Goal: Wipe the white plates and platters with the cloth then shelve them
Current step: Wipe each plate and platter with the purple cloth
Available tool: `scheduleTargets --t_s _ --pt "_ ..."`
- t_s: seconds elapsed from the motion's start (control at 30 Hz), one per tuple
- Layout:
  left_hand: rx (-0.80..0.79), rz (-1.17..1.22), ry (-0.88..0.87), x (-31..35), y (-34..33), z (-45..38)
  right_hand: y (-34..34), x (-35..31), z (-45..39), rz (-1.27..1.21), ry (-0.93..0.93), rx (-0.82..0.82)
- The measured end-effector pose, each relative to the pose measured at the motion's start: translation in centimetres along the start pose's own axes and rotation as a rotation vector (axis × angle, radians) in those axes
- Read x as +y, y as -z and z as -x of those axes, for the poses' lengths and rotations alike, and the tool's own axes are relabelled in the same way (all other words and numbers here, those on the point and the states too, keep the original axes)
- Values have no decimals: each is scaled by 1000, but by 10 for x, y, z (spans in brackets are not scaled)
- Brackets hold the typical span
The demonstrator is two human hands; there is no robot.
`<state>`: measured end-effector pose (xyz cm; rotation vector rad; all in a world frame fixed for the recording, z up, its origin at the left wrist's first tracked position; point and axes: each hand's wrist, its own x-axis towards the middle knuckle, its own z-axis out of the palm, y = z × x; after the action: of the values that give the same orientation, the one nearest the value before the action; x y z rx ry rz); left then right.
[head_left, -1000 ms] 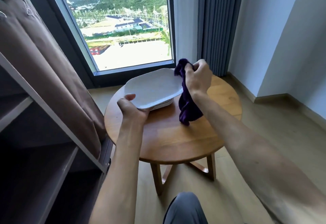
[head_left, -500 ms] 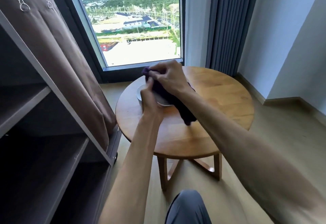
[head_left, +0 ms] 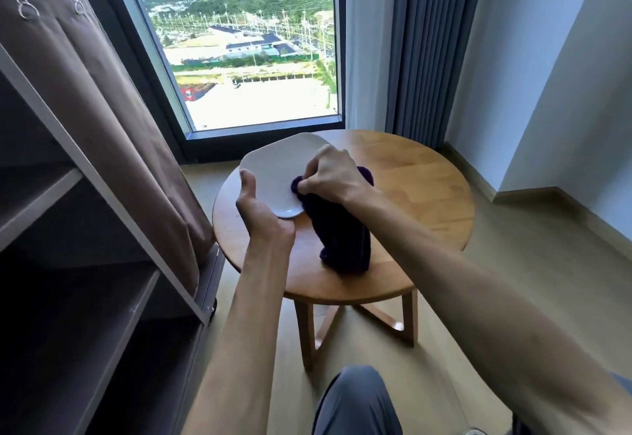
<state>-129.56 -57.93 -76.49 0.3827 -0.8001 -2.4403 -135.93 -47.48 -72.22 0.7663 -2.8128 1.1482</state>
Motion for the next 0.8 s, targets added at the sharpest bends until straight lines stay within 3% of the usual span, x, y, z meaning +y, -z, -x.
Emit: scheduleTargets --t_s 0.2,0.37,0.5,0.67,0.8 --pt "-60 -128 -77 -3 4 11 15 24 -18 168 -104 227" --pt "-141 -320 -176 -4 -19 12 17 18 -29 50 -75 385" --pt "-140 -531 -290 -4 -30 12 22 6 -32 -104 -17 406" --pt "-157 -505 -292 -11 -44 10 26 -12 -23 -258 75 454" --pt "-162 -455 -273 -6 -62 17 35 -27 -15 -442 164 331"
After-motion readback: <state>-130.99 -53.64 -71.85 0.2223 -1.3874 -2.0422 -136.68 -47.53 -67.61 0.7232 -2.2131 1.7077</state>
